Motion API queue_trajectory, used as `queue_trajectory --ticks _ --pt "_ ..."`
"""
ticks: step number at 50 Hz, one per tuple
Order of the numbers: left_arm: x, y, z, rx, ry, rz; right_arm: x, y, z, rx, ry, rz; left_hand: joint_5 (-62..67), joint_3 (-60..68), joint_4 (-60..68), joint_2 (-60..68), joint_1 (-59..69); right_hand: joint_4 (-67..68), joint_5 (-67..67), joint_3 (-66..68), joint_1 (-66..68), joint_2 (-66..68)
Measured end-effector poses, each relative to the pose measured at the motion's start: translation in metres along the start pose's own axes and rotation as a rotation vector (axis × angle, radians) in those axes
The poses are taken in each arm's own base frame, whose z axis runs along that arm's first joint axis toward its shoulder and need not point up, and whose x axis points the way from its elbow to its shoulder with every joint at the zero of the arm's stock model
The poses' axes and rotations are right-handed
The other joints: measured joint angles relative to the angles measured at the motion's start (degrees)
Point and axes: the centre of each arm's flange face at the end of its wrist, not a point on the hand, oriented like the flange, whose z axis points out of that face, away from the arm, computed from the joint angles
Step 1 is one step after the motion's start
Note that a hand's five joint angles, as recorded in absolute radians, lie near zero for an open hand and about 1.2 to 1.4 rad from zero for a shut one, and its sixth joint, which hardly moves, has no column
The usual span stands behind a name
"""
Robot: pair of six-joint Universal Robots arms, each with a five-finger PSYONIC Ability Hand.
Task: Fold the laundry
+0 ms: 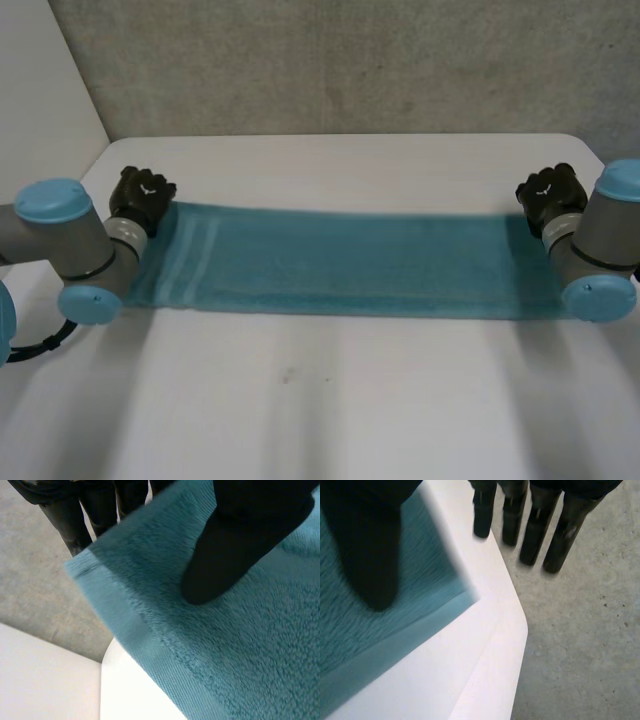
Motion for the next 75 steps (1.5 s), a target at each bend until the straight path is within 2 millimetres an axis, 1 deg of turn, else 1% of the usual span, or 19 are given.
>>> queue_trajectory --ticks 1,2,4,5,9,10,14,19,20,25,28,31,34,44,52,57,64,66,75 --pt "0.002 -0.001 -0.001 0.001 0.006 0.010 -0.002 -0.001 0.001 0.003 0.001 0.002 0.0 0.0 0.0 0.0 0.0 -5.3 -5.0 -5.2 -2.4 -4.4" --pt "0.006 -0.002 -0.003 0.003 0.016 0.029 -0.004 -0.001 0.001 0.004 0.000 0.010 -19.9 -19.8 -19.9 -19.5 -21.3 -9.1 -8.5 -9.5 -3.8 -7.5" --pt "0.010 -0.003 -0.005 0.005 0.026 0.050 -0.006 -0.002 0.000 0.005 -0.001 0.025 -27.8 -27.9 -28.0 -27.6 -27.2 -11.9 -10.9 -12.5 -4.7 -9.8" --pt "0.013 -0.006 -0.007 0.011 0.031 0.069 -0.006 -0.003 -0.001 0.007 0.000 0.047 -36.8 -37.3 -37.4 -37.0 -38.1 -12.0 -11.0 -12.8 -4.7 -10.0" --pt "0.014 -0.016 -0.013 0.032 0.031 0.106 0.003 -0.009 -0.006 0.016 0.011 0.124 -43.1 -44.4 -44.4 -44.0 -43.0 -12.0 -11.0 -12.8 -4.7 -10.0" --pt "0.012 -0.024 -0.017 0.047 0.024 0.118 0.014 -0.017 -0.013 0.028 0.023 0.193 -48.3 -49.2 -49.4 -49.0 -48.6 -12.0 -11.0 -12.8 -4.7 -10.0" --pt "0.004 -0.040 -0.029 0.072 0.008 0.126 0.037 -0.031 -0.034 0.052 0.038 0.321 -49.9 -51.3 -51.3 -51.0 -50.1 -12.0 -11.0 -12.8 -4.7 -10.0" --pt "-0.006 -0.055 -0.049 0.085 0.001 0.108 0.060 -0.036 -0.064 0.066 0.030 0.420 -50.6 -52.4 -52.4 -52.0 -51.0 -12.0 -11.0 -12.8 -4.7 -10.0" --pt "-0.009 -0.060 -0.057 0.087 0.003 0.089 0.067 -0.033 -0.074 0.058 0.020 0.440 -50.6 -52.5 -52.5 -52.2 -51.0 -12.0 -11.0 -12.8 -4.7 -10.0" --pt "-0.013 -0.068 -0.081 0.083 0.016 0.005 0.078 -0.014 -0.099 -0.002 -0.047 0.478 -50.6 -52.7 -52.6 -52.3 -51.5 -12.0 -11.0 -12.8 -4.7 -10.0" --pt "-0.014 -0.070 -0.099 0.070 0.031 -0.094 0.075 0.004 -0.115 -0.074 -0.130 0.509 -50.6 -52.7 -52.6 -52.4 -51.5 -11.9 -11.0 -12.6 -4.6 -9.9" --pt "-0.014 -0.071 -0.112 0.057 0.044 -0.190 0.070 0.019 -0.123 -0.124 -0.182 0.536 -50.7 -52.7 -52.6 -52.4 -51.5 -10.3 -9.4 -10.2 -3.6 -7.7" --pt "-0.015 -0.071 -0.126 0.046 0.051 -0.290 0.066 0.035 -0.127 -0.161 -0.213 0.565 -50.8 -52.7 -52.7 -52.4 -51.5 -2.2 -2.3 -2.0 3.4 0.3" --pt "-0.016 -0.075 -0.144 0.042 0.059 -0.427 0.055 0.060 -0.121 -0.114 -0.223 0.589 -50.8 -52.7 -52.7 -52.4 -51.5 4.0 3.0 3.9 8.4 6.3" --pt "-0.014 -0.074 -0.145 0.042 0.065 -0.425 0.042 0.073 -0.111 -0.118 -0.238 0.595 -50.8 -52.7 -52.7 -52.4 -51.5 5.4 4.5 5.6 9.7 7.8" --pt "-0.013 -0.073 -0.145 0.039 0.067 -0.422 0.036 0.079 -0.107 -0.132 -0.251 0.592 -50.8 -52.7 -52.7 -52.4 -51.5 12.1 11.0 12.3 15.7 15.1" --pt "-0.013 -0.073 -0.145 0.039 0.065 -0.422 0.036 0.081 -0.102 -0.127 -0.243 0.566 -50.8 -52.7 -52.7 -52.4 -51.5 30.1 28.8 30.2 31.1 33.3" --pt "-0.013 -0.073 -0.145 0.039 0.065 -0.422 0.038 0.083 -0.099 -0.120 -0.229 0.556 -50.8 -52.7 -52.7 -52.4 -51.5 41.5 40.2 41.3 39.4 44.2" --pt "-0.013 -0.073 -0.145 0.039 0.065 -0.422 0.048 0.098 -0.088 -0.130 -0.173 0.548 -50.8 -52.7 -52.7 -52.4 -51.5 42.7 41.5 42.4 40.0 44.7"
